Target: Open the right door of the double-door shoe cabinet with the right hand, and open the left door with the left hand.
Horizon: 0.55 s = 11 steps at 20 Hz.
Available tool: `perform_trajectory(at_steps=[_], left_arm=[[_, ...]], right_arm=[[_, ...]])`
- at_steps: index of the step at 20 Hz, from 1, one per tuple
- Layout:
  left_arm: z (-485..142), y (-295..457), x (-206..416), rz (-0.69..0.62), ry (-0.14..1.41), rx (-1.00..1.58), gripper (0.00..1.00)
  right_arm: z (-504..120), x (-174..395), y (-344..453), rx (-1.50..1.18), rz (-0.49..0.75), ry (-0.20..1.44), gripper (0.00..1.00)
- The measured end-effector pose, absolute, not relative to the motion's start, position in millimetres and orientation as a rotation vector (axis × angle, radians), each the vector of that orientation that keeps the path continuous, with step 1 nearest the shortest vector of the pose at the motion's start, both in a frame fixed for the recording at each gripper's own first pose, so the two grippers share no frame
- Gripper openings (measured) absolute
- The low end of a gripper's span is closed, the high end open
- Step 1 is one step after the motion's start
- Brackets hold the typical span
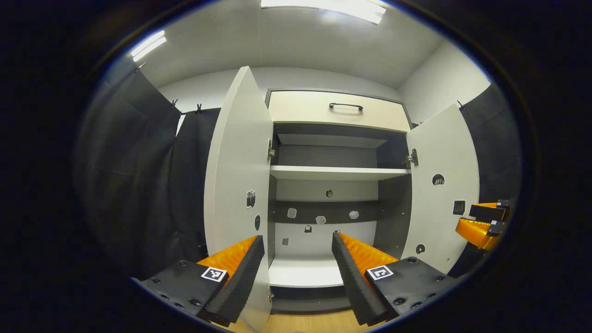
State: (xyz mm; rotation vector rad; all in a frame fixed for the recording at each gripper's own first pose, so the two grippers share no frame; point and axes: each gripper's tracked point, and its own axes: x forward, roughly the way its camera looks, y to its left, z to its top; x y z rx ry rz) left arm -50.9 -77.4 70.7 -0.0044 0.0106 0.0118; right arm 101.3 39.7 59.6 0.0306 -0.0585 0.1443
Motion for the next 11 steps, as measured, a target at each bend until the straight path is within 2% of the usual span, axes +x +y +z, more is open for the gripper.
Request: perform_trajectory(at_steps=[6, 7, 8, 11], left_arm=[[99.8, -65.6, -57.9, -0.001, -0.035, -0.01, 0.95], [102.6, -63.0, -57.5, -0.005, -0.041, -0.008, 0.94], [106.2, -63.2, -56.3, -0.011, -0.049, -0.007, 0.94], [107.9, -65.5, -55.8, -0.043, -0.058, -0.009, 0.94]], right_arm=[[77.2, 87.1, 36.5, 0.01, 0.084, -0.069, 0.94], [78.1, 84.9, 36.0, 0.007, 0.071, -0.065, 0.97], [77.5, 82.9, 35.1, 0.005, 0.06, -0.061, 0.94], [72.6, 73.2, 34.6, 0.003, 0.016, -0.048, 0.94]])
